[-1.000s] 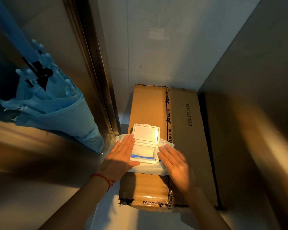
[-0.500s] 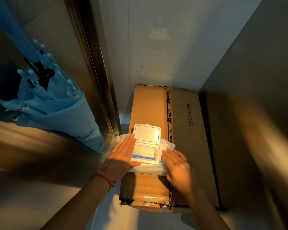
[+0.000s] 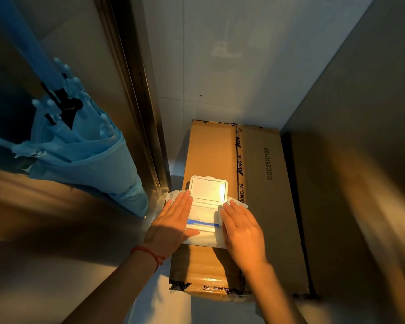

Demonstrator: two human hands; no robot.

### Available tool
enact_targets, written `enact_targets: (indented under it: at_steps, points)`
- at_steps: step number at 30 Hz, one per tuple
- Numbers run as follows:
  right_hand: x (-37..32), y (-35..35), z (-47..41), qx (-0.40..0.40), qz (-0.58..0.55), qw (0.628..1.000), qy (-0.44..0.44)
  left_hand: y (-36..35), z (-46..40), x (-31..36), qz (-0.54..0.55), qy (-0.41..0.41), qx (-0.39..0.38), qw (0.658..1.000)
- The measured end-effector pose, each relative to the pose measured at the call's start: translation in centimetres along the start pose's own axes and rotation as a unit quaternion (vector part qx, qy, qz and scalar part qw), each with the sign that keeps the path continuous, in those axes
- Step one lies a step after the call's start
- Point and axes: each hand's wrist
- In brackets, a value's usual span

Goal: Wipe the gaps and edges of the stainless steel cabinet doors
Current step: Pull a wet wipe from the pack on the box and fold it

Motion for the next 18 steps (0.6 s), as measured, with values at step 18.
enact_targets:
  at_steps: [18]
  points:
    - [-5.3, 0.4, -2.5, -0.014, -0.070, 0.997, 0.026, 0.4, 0.2, 0.5, 0.007, 0.039, -0.042, 0.998]
Point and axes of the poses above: each hand's wrist, its own z-axis away from the middle knuckle, its own y-axis out of the back of the hand, x = y × z
